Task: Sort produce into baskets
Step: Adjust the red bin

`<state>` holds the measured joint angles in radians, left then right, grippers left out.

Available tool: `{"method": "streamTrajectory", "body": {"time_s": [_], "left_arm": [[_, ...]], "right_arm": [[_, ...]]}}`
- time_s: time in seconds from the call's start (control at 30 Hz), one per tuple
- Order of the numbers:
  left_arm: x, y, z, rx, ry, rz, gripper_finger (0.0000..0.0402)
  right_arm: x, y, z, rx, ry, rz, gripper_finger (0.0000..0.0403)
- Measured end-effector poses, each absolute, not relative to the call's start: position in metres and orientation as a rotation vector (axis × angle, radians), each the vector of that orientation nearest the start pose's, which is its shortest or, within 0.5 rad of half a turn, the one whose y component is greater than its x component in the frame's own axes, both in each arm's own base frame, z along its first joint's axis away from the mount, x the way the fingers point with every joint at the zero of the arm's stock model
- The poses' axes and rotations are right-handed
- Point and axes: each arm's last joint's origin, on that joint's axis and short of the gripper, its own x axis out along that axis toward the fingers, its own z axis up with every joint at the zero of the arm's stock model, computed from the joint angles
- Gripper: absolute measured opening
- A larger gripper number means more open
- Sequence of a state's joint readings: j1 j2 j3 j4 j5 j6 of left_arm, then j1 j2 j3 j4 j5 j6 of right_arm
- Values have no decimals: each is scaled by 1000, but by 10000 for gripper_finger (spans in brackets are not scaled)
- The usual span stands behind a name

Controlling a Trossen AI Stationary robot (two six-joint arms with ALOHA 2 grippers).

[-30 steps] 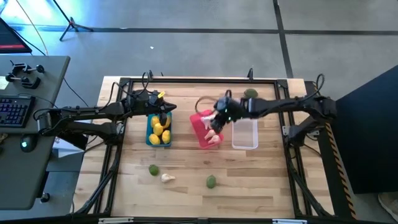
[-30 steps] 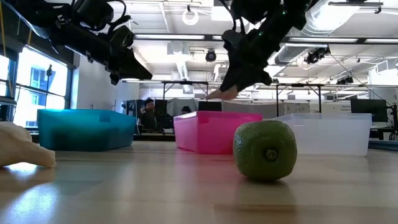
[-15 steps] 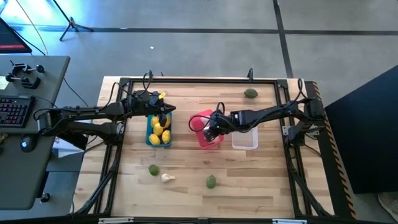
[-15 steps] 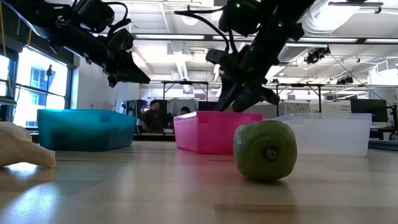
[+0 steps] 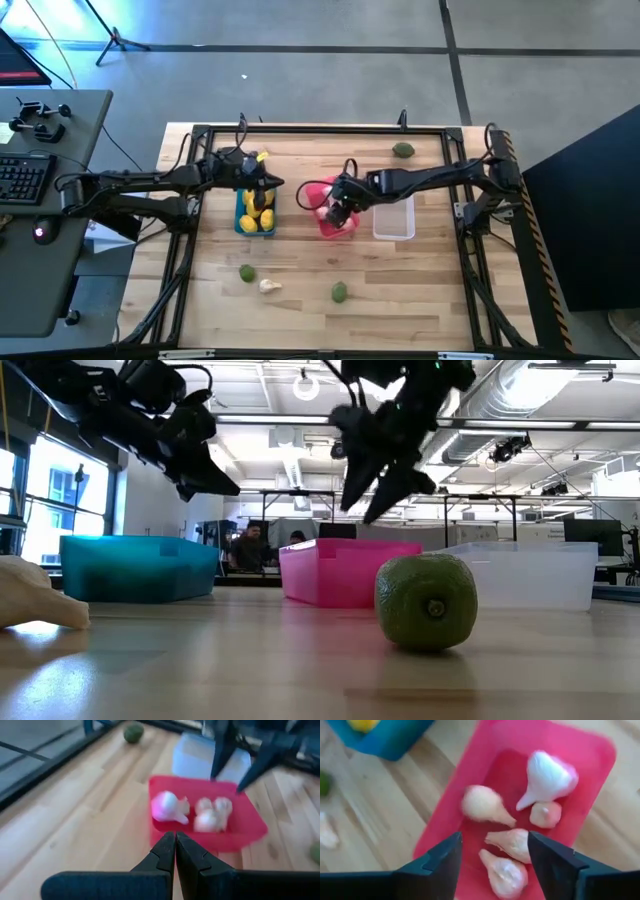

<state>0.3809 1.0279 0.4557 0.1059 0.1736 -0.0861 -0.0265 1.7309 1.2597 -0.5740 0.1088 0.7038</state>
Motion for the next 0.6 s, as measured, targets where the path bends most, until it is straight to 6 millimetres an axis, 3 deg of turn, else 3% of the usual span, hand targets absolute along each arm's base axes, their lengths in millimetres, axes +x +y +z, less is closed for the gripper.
{"method": "streamTrajectory", "body": {"time_s": [0.17, 0.37, 0.6], "left_arm": [[204, 66, 199, -218, 490, 178, 0], [232, 59, 204, -195, 528, 105, 0], [256, 60, 189, -177, 710, 138, 0]], "right_arm": [[355, -22, 246, 512, 1021, -459, 150], [337, -39, 243, 518, 1196, -555, 14], [329, -43, 225, 584, 1261, -564, 23]]}}
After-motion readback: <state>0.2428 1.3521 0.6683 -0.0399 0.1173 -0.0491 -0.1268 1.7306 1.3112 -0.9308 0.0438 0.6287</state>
